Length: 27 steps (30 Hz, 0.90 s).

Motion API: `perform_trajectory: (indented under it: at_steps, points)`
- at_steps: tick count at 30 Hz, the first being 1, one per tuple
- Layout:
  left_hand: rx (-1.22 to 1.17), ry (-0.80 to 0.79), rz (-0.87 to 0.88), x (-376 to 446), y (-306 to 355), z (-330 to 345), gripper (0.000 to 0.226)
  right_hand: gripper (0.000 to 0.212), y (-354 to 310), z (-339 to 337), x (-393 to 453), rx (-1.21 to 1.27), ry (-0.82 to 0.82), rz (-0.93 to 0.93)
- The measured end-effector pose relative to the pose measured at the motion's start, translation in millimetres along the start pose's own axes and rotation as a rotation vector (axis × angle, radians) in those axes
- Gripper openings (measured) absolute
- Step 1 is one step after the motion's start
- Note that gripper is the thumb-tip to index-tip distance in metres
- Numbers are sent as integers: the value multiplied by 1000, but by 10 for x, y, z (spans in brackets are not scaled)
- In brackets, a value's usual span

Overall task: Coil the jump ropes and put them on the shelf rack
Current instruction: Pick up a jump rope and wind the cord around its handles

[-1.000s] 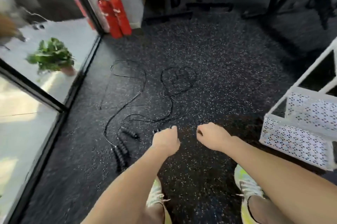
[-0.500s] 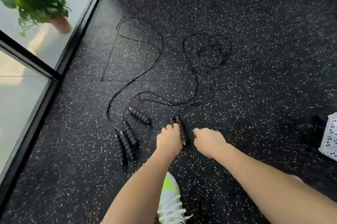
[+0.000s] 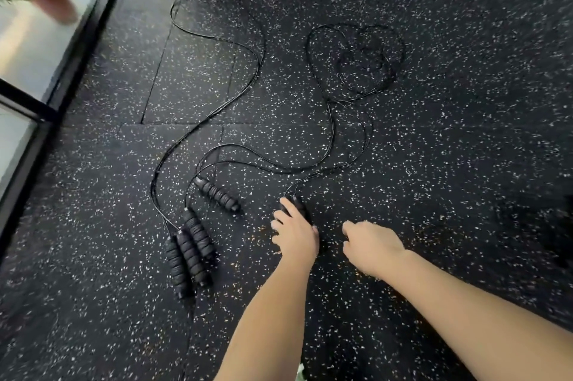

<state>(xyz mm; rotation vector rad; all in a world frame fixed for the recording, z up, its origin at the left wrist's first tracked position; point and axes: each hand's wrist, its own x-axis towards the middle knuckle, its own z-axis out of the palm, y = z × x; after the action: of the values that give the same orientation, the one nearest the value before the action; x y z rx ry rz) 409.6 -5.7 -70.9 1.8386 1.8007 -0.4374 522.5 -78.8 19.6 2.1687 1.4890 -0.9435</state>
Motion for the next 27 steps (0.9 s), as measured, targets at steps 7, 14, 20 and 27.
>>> perform_trajectory:
  at_steps: [7,14,20,27]
  points:
    - [-101,96,92,-374,166,-255,110,40,222,-261,-210,56,112,-23]
    - [-557,30,470,-1601,746,-1315,58,85,521,-1163,-1011,37,546,-191]
    - [-622,-52,676,-2762,896,-2408,67,63,950,-1999,-2170,243,761,-422]
    - [-548,-168,731,-3837,1016,-3041,64,37,1242,-2433,-3394,338,769,-412]
